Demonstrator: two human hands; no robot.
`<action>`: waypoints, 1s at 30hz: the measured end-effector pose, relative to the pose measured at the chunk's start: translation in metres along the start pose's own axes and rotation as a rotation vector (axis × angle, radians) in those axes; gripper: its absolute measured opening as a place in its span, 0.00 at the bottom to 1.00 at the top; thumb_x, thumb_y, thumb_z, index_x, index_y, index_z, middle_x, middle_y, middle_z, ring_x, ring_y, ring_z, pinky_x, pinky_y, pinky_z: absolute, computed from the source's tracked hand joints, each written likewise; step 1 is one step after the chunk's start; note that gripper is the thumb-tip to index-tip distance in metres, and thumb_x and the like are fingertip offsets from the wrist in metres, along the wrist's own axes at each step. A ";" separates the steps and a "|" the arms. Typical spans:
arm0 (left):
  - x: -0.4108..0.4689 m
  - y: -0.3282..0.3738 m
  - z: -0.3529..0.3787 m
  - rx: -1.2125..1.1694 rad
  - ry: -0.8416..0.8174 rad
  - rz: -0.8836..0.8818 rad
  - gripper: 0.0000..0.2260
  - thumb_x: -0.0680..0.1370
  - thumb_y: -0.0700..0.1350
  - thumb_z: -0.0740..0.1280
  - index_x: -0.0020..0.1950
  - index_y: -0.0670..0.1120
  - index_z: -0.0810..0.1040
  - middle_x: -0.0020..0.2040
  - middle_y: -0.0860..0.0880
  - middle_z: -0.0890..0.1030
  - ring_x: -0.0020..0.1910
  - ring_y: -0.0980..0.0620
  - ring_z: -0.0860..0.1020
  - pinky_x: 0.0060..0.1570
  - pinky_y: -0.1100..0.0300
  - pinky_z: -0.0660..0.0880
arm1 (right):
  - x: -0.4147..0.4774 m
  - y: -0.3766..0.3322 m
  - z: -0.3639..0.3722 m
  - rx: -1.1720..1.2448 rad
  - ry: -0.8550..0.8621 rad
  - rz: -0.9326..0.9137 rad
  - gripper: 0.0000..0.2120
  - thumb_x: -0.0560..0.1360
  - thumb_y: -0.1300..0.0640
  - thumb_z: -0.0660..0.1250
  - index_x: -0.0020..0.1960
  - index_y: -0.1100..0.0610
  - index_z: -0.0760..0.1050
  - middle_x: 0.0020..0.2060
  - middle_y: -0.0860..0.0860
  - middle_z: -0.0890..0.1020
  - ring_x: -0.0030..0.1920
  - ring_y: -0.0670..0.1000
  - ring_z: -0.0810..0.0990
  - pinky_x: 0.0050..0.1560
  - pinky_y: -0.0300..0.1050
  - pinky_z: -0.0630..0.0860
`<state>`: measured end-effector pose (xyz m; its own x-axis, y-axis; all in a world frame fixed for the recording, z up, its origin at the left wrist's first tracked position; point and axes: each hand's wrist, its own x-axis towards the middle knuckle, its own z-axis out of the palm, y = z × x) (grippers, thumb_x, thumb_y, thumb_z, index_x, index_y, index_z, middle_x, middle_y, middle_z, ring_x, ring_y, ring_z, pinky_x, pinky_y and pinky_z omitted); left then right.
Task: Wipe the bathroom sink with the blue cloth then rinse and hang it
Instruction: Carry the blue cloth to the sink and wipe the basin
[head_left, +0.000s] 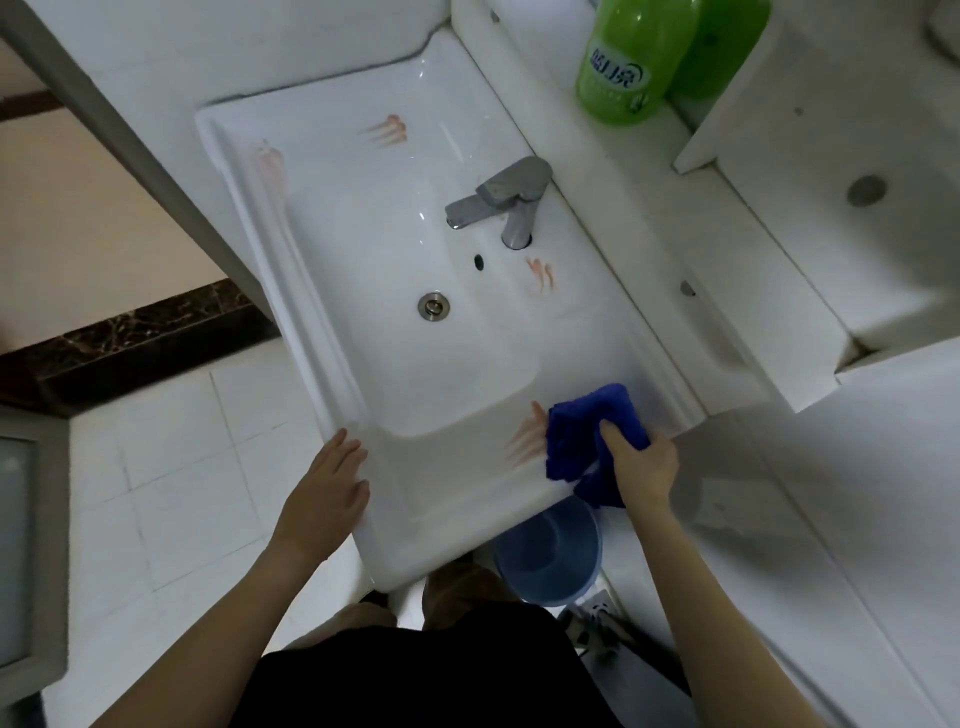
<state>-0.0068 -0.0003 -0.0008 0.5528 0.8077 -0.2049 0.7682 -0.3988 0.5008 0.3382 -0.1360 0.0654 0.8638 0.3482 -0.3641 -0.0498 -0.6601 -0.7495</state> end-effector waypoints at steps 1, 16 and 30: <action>-0.001 0.003 -0.004 -0.015 0.011 -0.005 0.17 0.79 0.43 0.63 0.66 0.40 0.76 0.68 0.45 0.76 0.75 0.48 0.66 0.68 0.58 0.64 | -0.006 -0.007 -0.001 0.047 -0.022 -0.002 0.08 0.73 0.55 0.73 0.42 0.56 0.75 0.34 0.47 0.78 0.37 0.51 0.78 0.39 0.43 0.73; -0.125 -0.012 -0.078 -0.323 0.428 -0.415 0.19 0.79 0.54 0.55 0.64 0.49 0.77 0.61 0.58 0.76 0.61 0.61 0.71 0.60 0.67 0.64 | -0.150 -0.101 0.066 0.102 -0.550 -0.469 0.08 0.73 0.57 0.73 0.38 0.56 0.76 0.31 0.53 0.80 0.32 0.51 0.78 0.35 0.47 0.76; -0.325 -0.172 -0.073 -0.580 0.469 -0.891 0.07 0.81 0.46 0.62 0.56 0.56 0.76 0.57 0.56 0.79 0.56 0.57 0.77 0.61 0.55 0.73 | -0.330 -0.068 0.230 -0.235 -0.923 -0.469 0.05 0.74 0.56 0.71 0.41 0.52 0.77 0.33 0.52 0.83 0.33 0.46 0.82 0.34 0.40 0.77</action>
<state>-0.3424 -0.1625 0.0411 -0.3759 0.8320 -0.4080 0.4943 0.5525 0.6711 -0.0591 -0.0530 0.1093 0.0516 0.9065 -0.4191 0.3734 -0.4067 -0.8338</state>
